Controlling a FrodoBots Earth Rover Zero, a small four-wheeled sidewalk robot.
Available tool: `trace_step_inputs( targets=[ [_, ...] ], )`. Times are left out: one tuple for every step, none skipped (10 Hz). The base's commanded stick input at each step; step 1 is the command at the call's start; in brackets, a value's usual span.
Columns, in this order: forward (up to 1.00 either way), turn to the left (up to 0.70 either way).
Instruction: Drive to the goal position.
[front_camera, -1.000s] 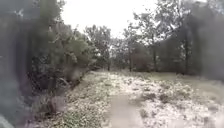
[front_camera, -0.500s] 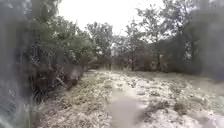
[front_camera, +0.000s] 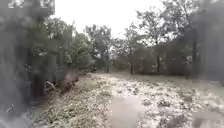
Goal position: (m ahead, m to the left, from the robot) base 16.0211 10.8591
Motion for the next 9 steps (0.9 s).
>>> trace_step_inputs(
  targets=[
    [0.70, 0.00],
    [0.70, 0.00],
    [0.70, 0.00],
    [0.70, 0.00],
    [0.70, 0.00],
    [0.70, 0.00],
    [0.70, 0.00],
    [0.70, 0.00],
    [0.70, 0.00]
  ],
)
